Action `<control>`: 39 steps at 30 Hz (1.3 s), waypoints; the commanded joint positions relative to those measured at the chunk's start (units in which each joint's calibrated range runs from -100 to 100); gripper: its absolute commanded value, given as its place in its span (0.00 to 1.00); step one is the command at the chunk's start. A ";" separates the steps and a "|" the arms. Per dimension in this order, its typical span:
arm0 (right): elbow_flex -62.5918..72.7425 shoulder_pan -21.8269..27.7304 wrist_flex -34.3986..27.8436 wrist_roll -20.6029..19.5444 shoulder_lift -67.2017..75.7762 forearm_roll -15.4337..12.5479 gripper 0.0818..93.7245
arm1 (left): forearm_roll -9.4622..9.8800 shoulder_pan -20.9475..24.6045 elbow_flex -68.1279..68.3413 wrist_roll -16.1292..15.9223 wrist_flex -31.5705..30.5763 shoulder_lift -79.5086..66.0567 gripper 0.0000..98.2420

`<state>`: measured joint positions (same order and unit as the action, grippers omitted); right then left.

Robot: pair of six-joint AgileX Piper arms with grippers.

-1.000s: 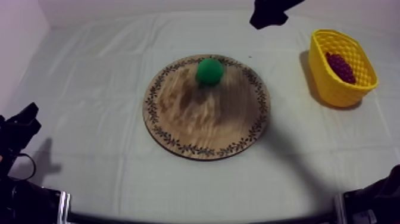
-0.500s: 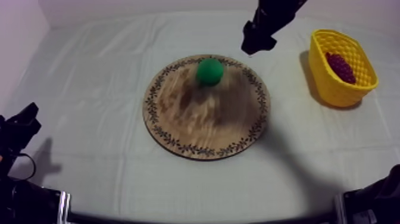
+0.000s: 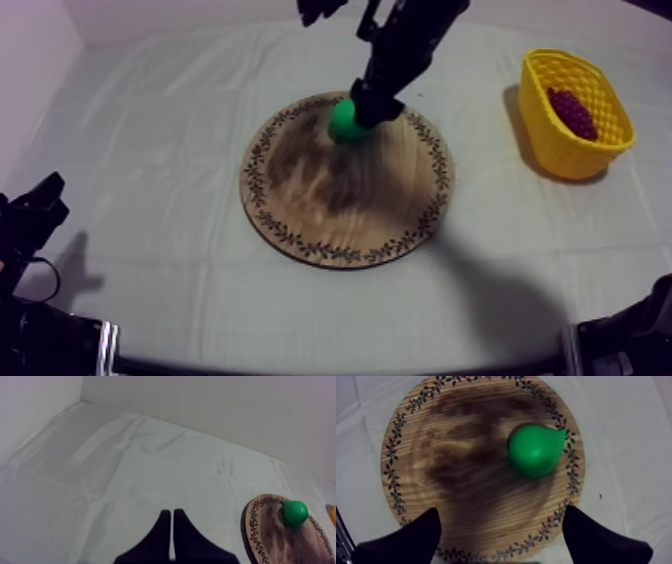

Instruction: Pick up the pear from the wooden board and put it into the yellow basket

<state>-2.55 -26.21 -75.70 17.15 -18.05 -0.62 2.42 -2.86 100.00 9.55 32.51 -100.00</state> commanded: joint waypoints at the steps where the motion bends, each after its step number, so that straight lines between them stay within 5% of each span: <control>1: 1.29 -0.23 0.30 -0.19 -2.85 0.16 0.83 | 0.00 0.00 0.00 0.00 -0.01 0.00 0.00; 28: 20.84 0.87 3.42 -2.84 -25.69 4.68 0.83 | 0.00 0.00 0.00 0.00 -0.01 0.00 0.00; 39: 19.72 0.58 4.03 -2.74 -28.33 5.10 0.72 | 0.00 0.00 0.00 0.00 -0.01 0.00 0.00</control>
<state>17.17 -25.59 -71.69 14.37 -46.37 4.34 2.42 -2.86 100.00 9.55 32.51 -100.00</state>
